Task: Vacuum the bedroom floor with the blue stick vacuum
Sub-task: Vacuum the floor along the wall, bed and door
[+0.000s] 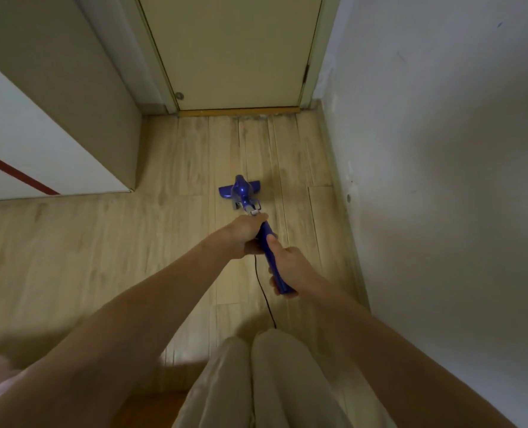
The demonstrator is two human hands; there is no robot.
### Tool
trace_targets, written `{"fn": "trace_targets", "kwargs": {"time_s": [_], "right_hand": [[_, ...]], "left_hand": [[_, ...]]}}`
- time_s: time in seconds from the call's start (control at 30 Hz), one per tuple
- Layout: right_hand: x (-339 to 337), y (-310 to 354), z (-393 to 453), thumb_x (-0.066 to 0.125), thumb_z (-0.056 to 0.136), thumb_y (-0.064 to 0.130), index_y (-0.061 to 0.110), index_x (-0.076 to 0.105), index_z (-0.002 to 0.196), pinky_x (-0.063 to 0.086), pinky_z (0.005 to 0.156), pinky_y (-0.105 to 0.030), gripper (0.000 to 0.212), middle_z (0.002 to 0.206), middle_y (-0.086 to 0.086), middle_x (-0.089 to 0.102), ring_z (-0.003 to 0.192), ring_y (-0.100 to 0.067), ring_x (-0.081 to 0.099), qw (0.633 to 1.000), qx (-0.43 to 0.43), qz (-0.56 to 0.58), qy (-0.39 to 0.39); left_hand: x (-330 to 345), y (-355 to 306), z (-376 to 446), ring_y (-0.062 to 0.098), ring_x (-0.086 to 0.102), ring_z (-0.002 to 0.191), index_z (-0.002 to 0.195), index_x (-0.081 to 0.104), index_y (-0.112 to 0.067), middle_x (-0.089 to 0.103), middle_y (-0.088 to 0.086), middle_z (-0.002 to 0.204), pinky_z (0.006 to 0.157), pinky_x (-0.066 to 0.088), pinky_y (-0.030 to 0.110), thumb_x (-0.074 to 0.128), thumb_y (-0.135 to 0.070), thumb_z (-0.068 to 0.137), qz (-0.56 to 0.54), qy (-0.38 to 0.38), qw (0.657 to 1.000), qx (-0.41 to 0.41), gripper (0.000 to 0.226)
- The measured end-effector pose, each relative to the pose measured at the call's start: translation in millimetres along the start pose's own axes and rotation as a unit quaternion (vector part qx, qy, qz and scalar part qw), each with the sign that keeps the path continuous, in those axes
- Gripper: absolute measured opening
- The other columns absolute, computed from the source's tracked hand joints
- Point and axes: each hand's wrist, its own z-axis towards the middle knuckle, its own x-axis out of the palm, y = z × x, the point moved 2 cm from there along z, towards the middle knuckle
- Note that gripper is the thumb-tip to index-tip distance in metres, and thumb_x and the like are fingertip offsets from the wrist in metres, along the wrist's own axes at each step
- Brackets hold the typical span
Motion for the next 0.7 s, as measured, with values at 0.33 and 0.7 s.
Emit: {"fn": "trace_targets", "kwargs": {"time_s": [0.33,0.7], "right_hand": [[-64,-17,-51,0.034,0.099,0.058,0.011,0.056,0.085,0.041,0.038,-0.018,0.054,0.065,-0.002,0.061,0.04,-0.008,0.057,1.0,-0.001,0.001,-0.003],[-9,-23,7,0.032,0.097,0.061,0.006,0.057,0.103,0.049,0.057,-0.024,0.061,0.078,-0.006,0.06,0.059,-0.015,0.056,0.999,0.006,0.033,-0.008]], "left_hand": [[45,10,-36,0.024,0.062,0.086,0.101,0.049,-0.008,0.059,0.014,0.101,0.076,0.051,0.038,0.047,-0.023,0.101,-0.044,0.067,0.995,-0.054,0.015],[10,15,1,0.03,0.061,0.093,0.113,0.05,-0.004,0.063,0.015,0.093,0.087,0.051,0.043,0.05,-0.029,0.1,-0.052,0.021,0.998,-0.026,0.029]]}}
